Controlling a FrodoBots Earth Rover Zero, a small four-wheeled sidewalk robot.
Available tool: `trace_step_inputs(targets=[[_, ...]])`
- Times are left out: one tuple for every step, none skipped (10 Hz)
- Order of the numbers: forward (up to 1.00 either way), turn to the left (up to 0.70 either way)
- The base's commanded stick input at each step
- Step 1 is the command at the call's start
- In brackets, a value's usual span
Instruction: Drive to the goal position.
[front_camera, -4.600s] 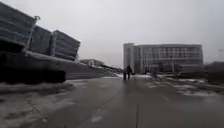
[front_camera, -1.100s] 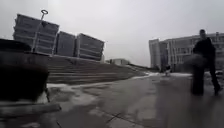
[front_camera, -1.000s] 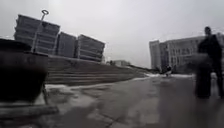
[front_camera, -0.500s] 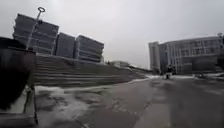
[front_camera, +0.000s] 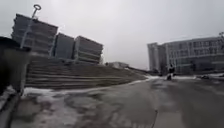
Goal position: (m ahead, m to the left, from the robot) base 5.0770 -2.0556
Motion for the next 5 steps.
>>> trace_step_inputs(targets=[[1.00, 0.00], [1.00, 0.00], [1.00, 0.00], [1.00, 0.00], [1.00, 0.00]])
